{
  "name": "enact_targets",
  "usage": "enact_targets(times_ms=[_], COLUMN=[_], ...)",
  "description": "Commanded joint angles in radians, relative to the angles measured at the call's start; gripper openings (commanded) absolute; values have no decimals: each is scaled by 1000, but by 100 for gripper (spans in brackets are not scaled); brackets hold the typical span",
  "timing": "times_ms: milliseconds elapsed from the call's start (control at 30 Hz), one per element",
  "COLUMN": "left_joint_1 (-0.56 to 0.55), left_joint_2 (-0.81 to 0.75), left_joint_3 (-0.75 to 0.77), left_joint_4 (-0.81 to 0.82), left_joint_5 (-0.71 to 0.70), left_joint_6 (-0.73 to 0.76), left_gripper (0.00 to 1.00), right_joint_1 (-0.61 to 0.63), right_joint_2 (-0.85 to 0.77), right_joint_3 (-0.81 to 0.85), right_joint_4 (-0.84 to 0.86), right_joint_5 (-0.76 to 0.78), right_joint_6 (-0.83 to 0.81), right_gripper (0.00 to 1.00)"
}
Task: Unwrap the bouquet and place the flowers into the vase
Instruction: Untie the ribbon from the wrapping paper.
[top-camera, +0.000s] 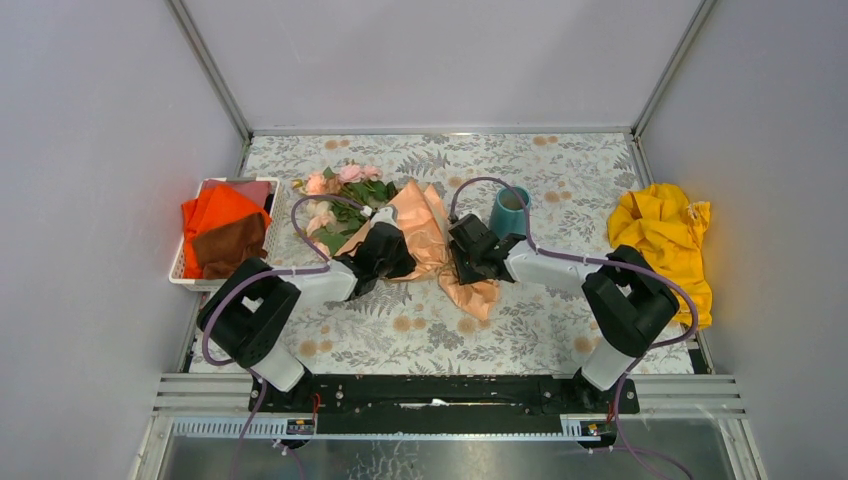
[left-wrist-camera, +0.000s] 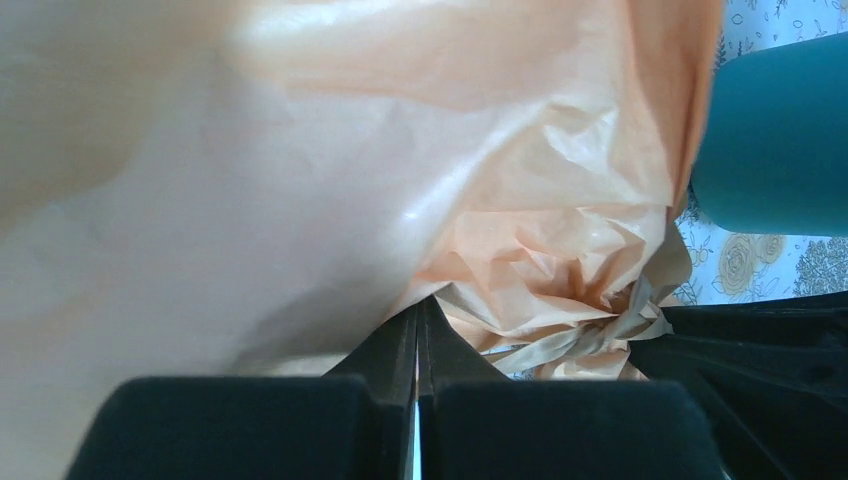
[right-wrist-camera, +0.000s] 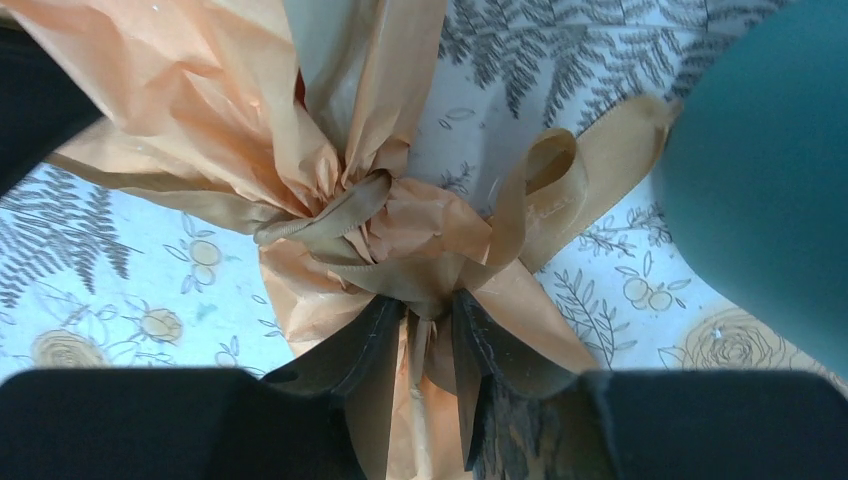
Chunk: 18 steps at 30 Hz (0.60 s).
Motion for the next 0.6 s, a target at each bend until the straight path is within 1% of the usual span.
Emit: enact_targets(times_ms=[0, 233, 433, 567], left_joint_1=[18, 39, 43, 42], left_joint_2=[14, 16, 32, 48], left_joint_3=[5, -15, -15, -9], left_joint_4=[17, 10, 23, 30], left_joint_5=[-1, 2, 33, 49], left_joint_6=[5, 9, 8, 6], left_gripper=[0, 0, 0, 0], right_joint_1=[8, 8, 8, 9], right_joint_2=[-45, -66, -168, -191], right_joint_3=[-38, -29, 14, 56], right_joint_4=[-52, -73, -39, -16], right_joint_5=[64, 96, 29, 6], right_joint_6=[7, 10, -3, 0], right_gripper=[32, 32, 34, 33])
